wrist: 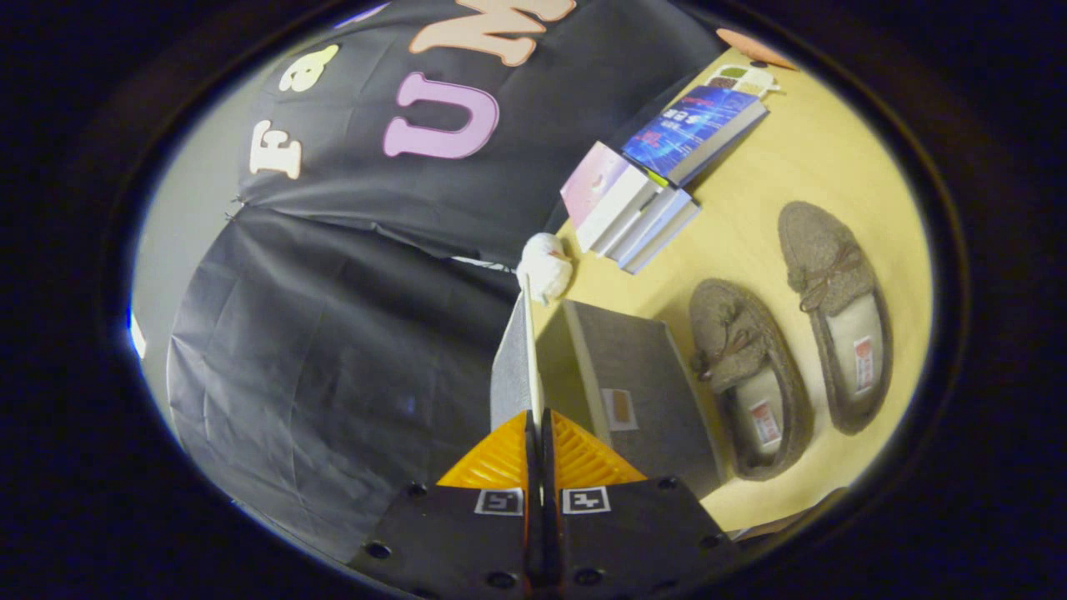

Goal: Open the storage box then place both shoes into the box .Put the left shoe in first, then the right shoe, with the right side of both shoes facing outward in a uniform manner.

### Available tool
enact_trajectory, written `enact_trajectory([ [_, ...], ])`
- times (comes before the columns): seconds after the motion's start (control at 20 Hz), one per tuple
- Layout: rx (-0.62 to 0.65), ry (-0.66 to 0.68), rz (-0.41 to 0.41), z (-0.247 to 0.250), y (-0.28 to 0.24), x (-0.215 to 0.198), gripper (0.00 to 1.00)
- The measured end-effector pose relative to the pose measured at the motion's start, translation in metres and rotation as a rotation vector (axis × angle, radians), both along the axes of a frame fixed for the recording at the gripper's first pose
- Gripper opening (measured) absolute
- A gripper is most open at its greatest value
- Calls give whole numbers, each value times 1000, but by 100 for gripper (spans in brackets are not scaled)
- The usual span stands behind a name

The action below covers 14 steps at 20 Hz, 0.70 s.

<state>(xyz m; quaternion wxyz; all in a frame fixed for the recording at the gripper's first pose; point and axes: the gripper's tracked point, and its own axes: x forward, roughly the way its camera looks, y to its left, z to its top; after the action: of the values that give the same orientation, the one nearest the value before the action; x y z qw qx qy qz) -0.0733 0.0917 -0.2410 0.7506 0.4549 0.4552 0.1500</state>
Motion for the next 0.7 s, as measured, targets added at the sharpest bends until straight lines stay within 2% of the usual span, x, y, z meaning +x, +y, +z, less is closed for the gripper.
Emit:
enact_trajectory([
  [0.1,0,-42,8,27,10,8,3],
  [0.3,-32,-117,78,69,47,18,3],
  [0.7,-95,-155,178,103,122,23,5],
])
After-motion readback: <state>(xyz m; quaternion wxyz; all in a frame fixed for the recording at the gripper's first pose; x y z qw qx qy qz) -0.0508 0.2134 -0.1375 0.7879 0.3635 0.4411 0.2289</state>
